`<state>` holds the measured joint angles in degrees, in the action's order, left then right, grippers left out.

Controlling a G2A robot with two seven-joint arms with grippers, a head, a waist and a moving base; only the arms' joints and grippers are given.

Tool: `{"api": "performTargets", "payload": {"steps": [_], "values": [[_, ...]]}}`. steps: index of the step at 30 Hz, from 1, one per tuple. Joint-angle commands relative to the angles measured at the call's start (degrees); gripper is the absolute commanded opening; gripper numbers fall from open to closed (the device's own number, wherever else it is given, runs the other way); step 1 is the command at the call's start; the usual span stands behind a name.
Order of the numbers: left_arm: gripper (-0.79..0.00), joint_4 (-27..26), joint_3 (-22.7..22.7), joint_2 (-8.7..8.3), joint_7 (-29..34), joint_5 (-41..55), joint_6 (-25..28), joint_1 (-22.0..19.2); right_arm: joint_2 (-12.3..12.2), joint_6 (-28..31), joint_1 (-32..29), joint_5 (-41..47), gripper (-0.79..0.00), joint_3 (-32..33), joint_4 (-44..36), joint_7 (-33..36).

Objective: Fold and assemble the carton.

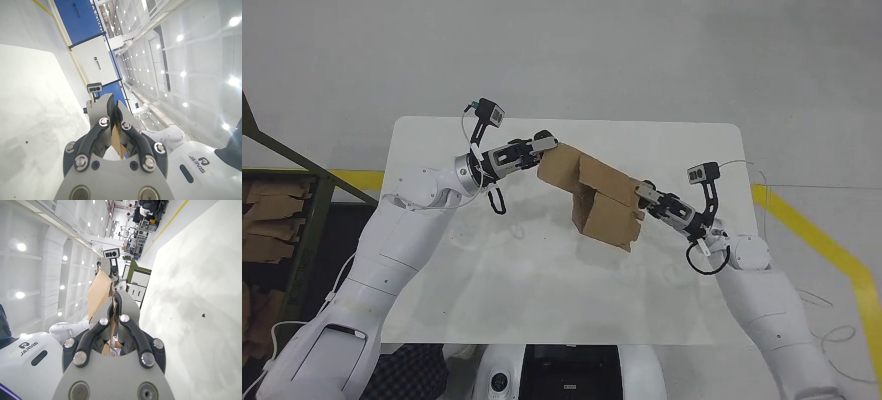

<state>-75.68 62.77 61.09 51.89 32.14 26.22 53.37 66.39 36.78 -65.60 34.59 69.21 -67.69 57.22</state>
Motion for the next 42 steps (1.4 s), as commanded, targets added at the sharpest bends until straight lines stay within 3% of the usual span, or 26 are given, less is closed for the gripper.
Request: {"api": "performTargets", "payload": {"steps": [1, 19, 33, 42], "values": [[0.0, 0.0, 0.0, 0.0, 0.0, 0.0, 0.0, 0.0, -0.27, -0.23, -0.54, -0.21, -0.785, 1.01, -0.83, 0.19], [0.0, 0.0, 0.0, 0.0, 0.0, 0.0, 0.0, 0.0, -2.45, -2.83, -6.32, -4.65, -0.785, 8.57, -9.77, 0.53], [0.0, 0.0, 0.0, 0.0, 0.0, 0.0, 0.0, 0.0, -3.15, -1.47, -7.08, -21.67, -0.785, 10.03, -11.97, -8.15], [0.0, -6.31, 0.16, -0.48, 3.47, -1.6, -8.27, 3.3, -3.16, -0.2, -5.81, -25.26, -0.785, 9.77, -11.52, -11.95]]}}
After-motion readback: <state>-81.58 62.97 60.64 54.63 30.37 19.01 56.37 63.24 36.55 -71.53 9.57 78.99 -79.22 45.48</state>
